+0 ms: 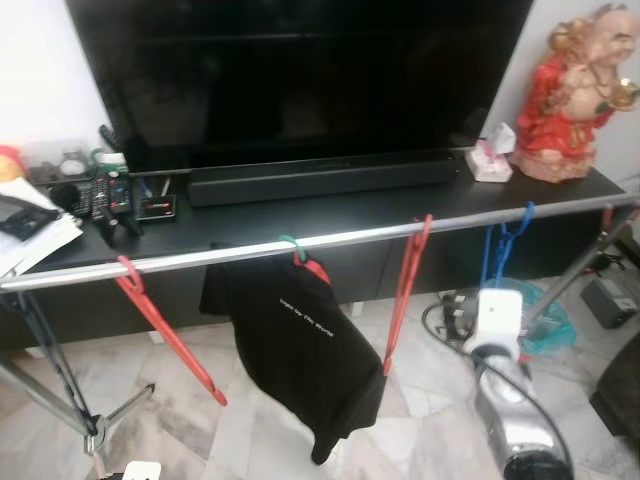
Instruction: Hang hanger
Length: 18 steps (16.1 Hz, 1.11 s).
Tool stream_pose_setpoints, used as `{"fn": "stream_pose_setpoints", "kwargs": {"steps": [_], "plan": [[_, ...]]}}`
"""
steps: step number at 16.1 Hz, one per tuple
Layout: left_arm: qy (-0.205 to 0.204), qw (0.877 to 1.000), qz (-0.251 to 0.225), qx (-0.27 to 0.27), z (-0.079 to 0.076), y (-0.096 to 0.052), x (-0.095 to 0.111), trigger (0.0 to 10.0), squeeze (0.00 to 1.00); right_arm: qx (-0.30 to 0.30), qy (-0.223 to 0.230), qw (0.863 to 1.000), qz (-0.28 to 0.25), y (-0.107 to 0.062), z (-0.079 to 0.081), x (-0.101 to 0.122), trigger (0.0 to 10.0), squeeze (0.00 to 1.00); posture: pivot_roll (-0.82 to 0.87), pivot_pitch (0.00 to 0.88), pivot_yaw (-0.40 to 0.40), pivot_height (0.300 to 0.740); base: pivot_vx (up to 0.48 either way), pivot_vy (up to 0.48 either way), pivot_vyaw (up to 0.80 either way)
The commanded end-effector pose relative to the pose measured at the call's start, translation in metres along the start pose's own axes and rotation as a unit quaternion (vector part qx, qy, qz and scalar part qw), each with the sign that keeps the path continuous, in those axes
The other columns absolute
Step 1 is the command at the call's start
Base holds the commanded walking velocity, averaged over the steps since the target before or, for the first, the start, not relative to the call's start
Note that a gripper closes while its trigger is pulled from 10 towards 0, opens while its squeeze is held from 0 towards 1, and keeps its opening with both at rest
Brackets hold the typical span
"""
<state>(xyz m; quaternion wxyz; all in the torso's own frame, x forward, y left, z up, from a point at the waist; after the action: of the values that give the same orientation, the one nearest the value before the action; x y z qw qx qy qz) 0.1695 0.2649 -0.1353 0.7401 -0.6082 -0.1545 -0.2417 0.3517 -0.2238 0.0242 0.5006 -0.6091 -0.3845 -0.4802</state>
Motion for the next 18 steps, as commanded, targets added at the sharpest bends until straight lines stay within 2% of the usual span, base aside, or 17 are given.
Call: {"fn": "stream_pose_setpoints", "kwargs": {"steps": [1, 5, 7, 8, 11, 14, 16, 18], "plan": [[0.01, 1.0, 0.008, -0.004, -0.001, -0.001, -0.005, 10.0, 0.0, -0.011, -0.001, 1.0, 0.017, -0.001, 0.0, -0.01, 10.0, 1.0, 0.03, 0.0, -0.042, 0.74, 0.0, 0.0, 0.0], [0.008, 1.0, 0.009, -0.002, 0.0, -0.001, -0.005, 10.0, 0.0, -0.006, -0.003, 0.998, 0.063, -0.006, 0.005, -0.036, 10.0, 1.0, 0.04, 0.0, -0.042, 0.74, 0.0, 0.0, 0.0], [0.009, 1.0, 0.01, -0.002, 0.0, -0.001, -0.005, 10.0, 0.0, -0.004, -0.001, 0.998, 0.065, -0.007, 0.005, -0.038, 10.0, 1.0, 0.04, 0.0, -0.039, 0.74, 0.0, 0.0, 0.0], [0.009, 1.0, 0.011, -0.003, 0.0, -0.001, -0.005, 10.0, 0.0, -0.002, 0.0, 0.998, 0.062, -0.007, 0.006, -0.038, 10.0, 1.0, 0.03, 0.0, -0.038, 0.74, 0.0, 0.0, 0.0], [0.007, 1.0, 0.008, -0.004, -0.001, -0.001, -0.004, 10.0, 0.0, 0.003, -0.001, 1.0, -0.011, -0.004, 0.006, -0.009, 10.0, 1.0, 0.03, 0.0, -0.04, 0.74, 0.0, 0.0, 0.0], [0.006, 1.0, 0.007, -0.005, -0.001, -0.001, -0.004, 10.0, 0.0, 0.007, 0.0, 0.999, -0.046, -0.005, 0.009, 0.004, 10.0, 1.0, 0.03, 0.0, -0.042, 0.74, 0.0, 0.0, 0.0], [0.004, 1.0, 0.007, -0.006, -0.002, -0.001, -0.004, 10.0, 0.0, 0.015, -0.004, 0.998, -0.057, -0.008, 0.012, 0.005, 10.0, 1.0, 0.03, 0.0, -0.044, 0.74, 0.0, 0.0, 0.0], [0.002, 1.0, 0.006, -0.006, -0.002, -0.001, -0.004, 10.0, 0.0, 0.019, -0.016, 0.999, -0.036, -0.012, 0.012, -0.007, 10.0, 1.0, 0.02, 0.0, -0.046, 0.74, 0.0, 0.0, 0.0]]}}
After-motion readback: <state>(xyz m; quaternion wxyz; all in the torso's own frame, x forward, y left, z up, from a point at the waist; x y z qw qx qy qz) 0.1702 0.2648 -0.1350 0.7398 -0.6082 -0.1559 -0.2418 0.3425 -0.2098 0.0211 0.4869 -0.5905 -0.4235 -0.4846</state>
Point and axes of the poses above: a point about 5 cm out from each wrist's last joint towards the gripper, its own y axis pointing out of the wrist towards the gripper, its own x axis along the axis of the wrist's last joint, z = x × y, the point moved 6 cm from there along y, pointing out of the wrist towards the gripper, and after that the axes turned 5 degrees about y, right-handed, at the moved point
